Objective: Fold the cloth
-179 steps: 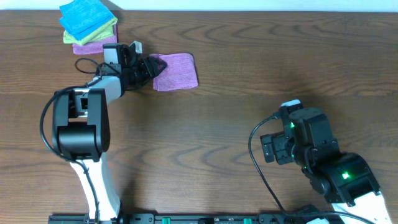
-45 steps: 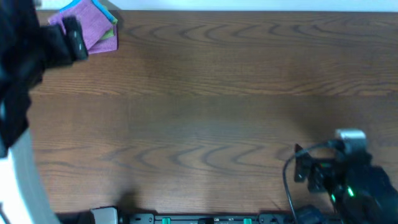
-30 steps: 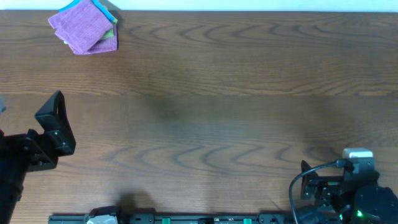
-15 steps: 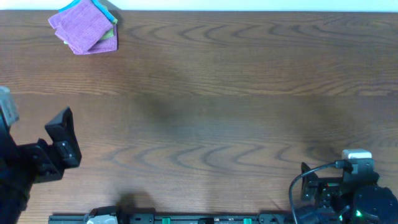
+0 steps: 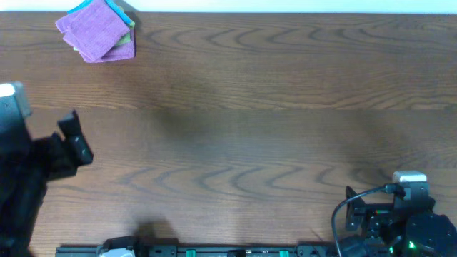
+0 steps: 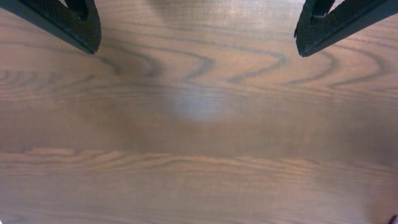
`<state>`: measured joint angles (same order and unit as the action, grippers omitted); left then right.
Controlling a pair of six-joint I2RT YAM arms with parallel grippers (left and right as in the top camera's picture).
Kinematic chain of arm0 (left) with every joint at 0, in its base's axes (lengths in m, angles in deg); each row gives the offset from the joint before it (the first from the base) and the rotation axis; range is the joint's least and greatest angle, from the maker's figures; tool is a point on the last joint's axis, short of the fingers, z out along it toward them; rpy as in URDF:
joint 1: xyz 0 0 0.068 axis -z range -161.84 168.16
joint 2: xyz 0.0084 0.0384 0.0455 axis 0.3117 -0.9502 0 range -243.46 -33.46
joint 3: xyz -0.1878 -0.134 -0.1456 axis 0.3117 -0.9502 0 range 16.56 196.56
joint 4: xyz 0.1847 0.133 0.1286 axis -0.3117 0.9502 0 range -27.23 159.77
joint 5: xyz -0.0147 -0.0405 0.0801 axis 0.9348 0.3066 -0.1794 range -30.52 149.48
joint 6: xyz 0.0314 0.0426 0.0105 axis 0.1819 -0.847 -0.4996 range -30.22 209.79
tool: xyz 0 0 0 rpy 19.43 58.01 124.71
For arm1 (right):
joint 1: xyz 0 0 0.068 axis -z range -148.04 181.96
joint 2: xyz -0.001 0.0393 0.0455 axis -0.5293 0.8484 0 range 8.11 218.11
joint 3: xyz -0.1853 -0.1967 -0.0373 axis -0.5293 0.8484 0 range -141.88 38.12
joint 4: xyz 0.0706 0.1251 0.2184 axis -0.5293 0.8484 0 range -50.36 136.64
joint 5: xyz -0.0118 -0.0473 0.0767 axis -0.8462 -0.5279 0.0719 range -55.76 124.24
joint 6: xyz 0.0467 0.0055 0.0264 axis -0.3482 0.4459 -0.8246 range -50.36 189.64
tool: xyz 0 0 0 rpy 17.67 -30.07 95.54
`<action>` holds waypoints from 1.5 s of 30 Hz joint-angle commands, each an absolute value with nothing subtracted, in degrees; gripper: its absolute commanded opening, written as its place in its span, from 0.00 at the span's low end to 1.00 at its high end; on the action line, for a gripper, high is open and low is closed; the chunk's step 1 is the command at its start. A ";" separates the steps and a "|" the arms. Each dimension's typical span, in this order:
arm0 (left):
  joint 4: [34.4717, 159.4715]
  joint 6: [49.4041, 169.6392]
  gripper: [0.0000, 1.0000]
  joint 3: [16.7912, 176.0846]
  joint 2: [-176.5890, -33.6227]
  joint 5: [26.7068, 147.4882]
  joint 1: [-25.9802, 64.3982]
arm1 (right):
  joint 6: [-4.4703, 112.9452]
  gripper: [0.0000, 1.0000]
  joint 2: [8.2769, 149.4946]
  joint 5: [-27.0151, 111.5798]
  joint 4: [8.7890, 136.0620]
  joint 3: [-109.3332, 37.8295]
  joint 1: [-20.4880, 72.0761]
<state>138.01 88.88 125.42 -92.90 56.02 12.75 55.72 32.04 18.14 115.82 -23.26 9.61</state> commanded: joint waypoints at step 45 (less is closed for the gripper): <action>47.48 94.54 0.96 16.92 -49.34 62.27 12.82 | 56.40 0.99 31.86 18.19 115.95 -23.74 9.92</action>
